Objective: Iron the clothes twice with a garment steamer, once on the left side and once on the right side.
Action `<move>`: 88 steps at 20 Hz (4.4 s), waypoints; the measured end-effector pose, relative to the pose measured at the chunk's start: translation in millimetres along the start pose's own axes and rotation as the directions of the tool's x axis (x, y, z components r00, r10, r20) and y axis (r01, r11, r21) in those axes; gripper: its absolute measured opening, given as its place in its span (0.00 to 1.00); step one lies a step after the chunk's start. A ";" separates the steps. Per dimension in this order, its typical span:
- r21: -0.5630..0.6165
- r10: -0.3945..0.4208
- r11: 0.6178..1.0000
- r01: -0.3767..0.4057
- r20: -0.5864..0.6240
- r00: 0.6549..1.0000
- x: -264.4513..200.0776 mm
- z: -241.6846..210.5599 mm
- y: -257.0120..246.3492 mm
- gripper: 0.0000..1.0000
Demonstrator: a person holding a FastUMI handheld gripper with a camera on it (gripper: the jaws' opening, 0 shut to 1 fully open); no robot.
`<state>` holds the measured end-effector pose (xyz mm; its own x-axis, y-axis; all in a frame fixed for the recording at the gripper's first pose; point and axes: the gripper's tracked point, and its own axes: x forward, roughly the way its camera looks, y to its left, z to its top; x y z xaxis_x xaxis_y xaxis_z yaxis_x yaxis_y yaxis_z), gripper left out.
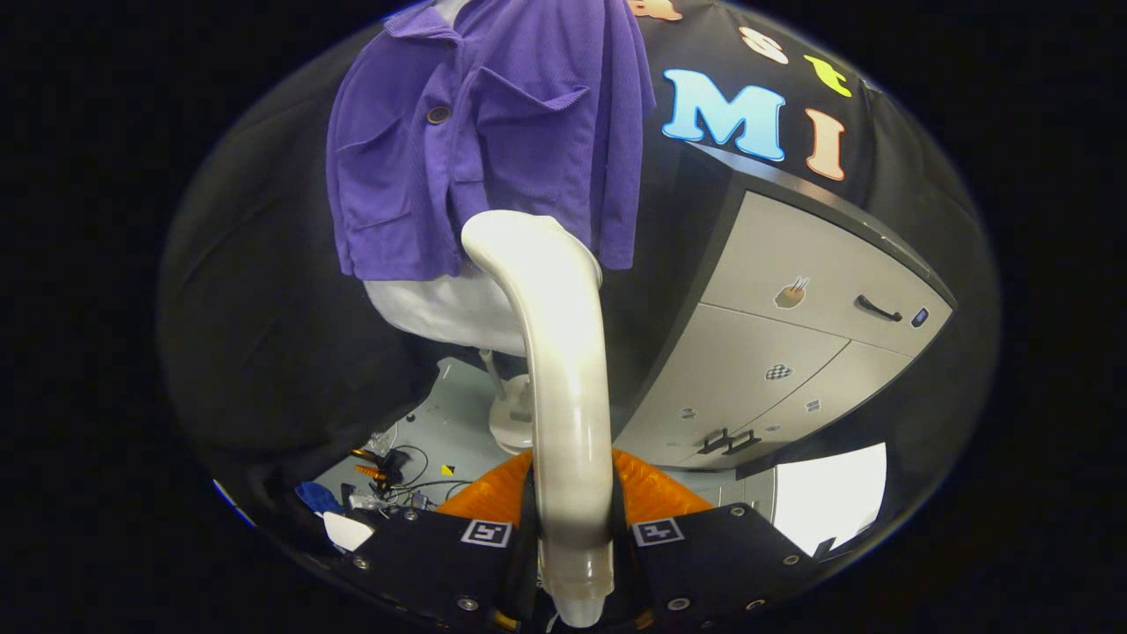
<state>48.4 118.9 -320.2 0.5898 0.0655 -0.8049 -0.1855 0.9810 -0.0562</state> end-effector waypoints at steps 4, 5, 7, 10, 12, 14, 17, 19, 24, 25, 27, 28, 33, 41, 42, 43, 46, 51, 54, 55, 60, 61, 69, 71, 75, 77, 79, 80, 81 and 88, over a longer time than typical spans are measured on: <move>-0.048 0.049 0.998 -0.047 0.048 0.998 -38.6 21.9 18.7 0.35; -0.066 0.066 0.996 -0.062 0.064 0.996 -48.0 30.0 24.9 0.35; -0.104 0.108 0.990 -0.098 0.094 0.990 -67.0 47.8 39.6 0.35; -0.140 0.155 0.981 -0.133 0.160 0.975 -85.9 82.2 59.5 0.35; -0.152 0.185 0.976 -0.157 0.196 0.963 -96.6 108.5 74.1 0.35; -0.173 0.203 0.971 -0.162 0.257 0.945 -109.3 141.8 86.2 0.35; -0.174 0.221 0.971 -0.167 0.360 0.906 -131.0 192.7 101.4 0.35; -0.157 0.219 0.973 -0.166 0.425 0.878 -144.3 223.2 108.9 0.35; -0.105 0.173 0.985 -0.137 0.569 0.804 -169.6 285.6 128.4 0.35; -0.090 0.156 0.988 -0.127 0.595 0.789 -171.4 294.5 135.6 0.35; -0.059 0.114 0.993 -0.100 0.637 0.763 -171.0 307.8 148.7 0.35; -0.045 0.093 0.995 -0.085 0.656 0.749 -168.2 313.4 155.5 0.35; 0.019 -0.012 1.000 -0.003 0.714 0.700 -150.1 342.3 179.2 0.35; 0.089 -0.105 0.994 0.060 0.707 0.699 -112.0 349.6 190.7 0.35; 0.084 -0.102 0.995 0.060 0.697 0.709 -105.9 344.2 192.9 0.35; 0.087 -0.107 0.994 0.064 0.702 0.704 -104.3 343.0 191.0 0.35; 0.085 -0.114 0.993 0.076 0.701 0.704 -99.4 335.9 190.7 0.35; 0.089 -0.127 0.992 0.091 0.682 0.720 -85.8 313.1 189.5 0.35; 0.085 -0.141 0.990 0.113 0.666 0.732 -74.1 295.3 186.6 0.35; 0.085 -0.145 0.989 0.119 0.663 0.735 -70.6 290.7 186.8 0.35; 0.074 -0.153 0.988 0.138 0.659 0.737 -62.9 271.5 189.5 0.35; 0.063 -0.150 0.987 0.144 0.655 0.741 -60.6 266.6 190.0 0.35; 0.024 -0.121 0.992 0.128 0.525 0.842 -16.4 213.8 191.3 0.35; 0.006 -0.117 0.991 0.133 0.522 0.845 -12.5 208.8 189.6 0.36; -0.014 -0.102 0.992 0.124 0.472 0.876 -0.9 186.4 189.4 0.35; -0.007 -0.095 0.994 0.109 0.439 0.893 3.2 174.6 188.0 0.36; 0.001 -0.077 0.996 0.084 0.413 0.908 8.2 163.4 190.3 0.36; -0.002 -0.071 0.997 0.078 0.395 0.916 11.6 157.7 190.0 0.35; -0.001 -0.062 0.998 0.067 0.369 0.927 16.7 148.8 191.0 0.35; -0.012 0.010 1.000 -0.008 0.222 0.975 32.6 98.7 171.6 0.36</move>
<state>113.4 307.4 -297.7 0.7479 0.1143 -0.6539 -0.1996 0.9782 -0.0573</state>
